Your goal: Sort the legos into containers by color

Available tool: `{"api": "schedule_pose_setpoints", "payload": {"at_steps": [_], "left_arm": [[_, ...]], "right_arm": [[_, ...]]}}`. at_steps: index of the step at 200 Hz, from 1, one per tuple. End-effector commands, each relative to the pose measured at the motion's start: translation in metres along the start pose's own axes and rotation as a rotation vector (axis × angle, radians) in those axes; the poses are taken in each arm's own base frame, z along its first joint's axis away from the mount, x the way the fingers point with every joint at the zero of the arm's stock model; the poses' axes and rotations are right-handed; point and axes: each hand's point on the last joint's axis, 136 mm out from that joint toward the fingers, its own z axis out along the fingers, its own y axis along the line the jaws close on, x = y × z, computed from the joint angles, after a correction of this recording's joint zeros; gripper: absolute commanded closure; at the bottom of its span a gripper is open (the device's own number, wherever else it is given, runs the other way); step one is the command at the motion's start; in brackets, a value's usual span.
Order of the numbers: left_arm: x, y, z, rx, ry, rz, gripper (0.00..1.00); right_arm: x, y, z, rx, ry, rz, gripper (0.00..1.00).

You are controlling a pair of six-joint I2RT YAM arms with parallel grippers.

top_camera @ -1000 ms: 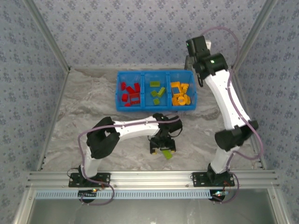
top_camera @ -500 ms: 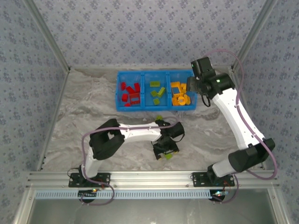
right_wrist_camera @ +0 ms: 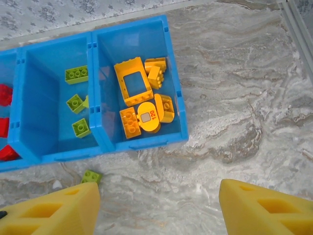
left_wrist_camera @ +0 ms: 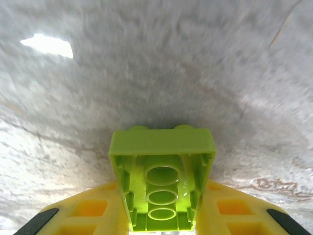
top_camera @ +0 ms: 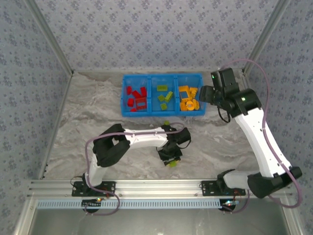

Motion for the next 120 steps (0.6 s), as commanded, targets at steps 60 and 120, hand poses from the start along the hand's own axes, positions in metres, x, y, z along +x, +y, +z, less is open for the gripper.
{"api": "schedule_pose_setpoints", "payload": {"at_steps": [60, 120], "left_arm": [[-0.147, -0.002, -0.164, 0.057, -0.458, 0.231, 0.7], [-0.258, -0.029, -0.189, -0.072, -0.58, 0.332, 0.74]], "right_arm": [[0.133, 0.021, -0.013, -0.333, 0.202, 0.124, 0.33], [0.178, 0.039, 0.022, -0.299, 0.262, 0.047, 0.35]]}}
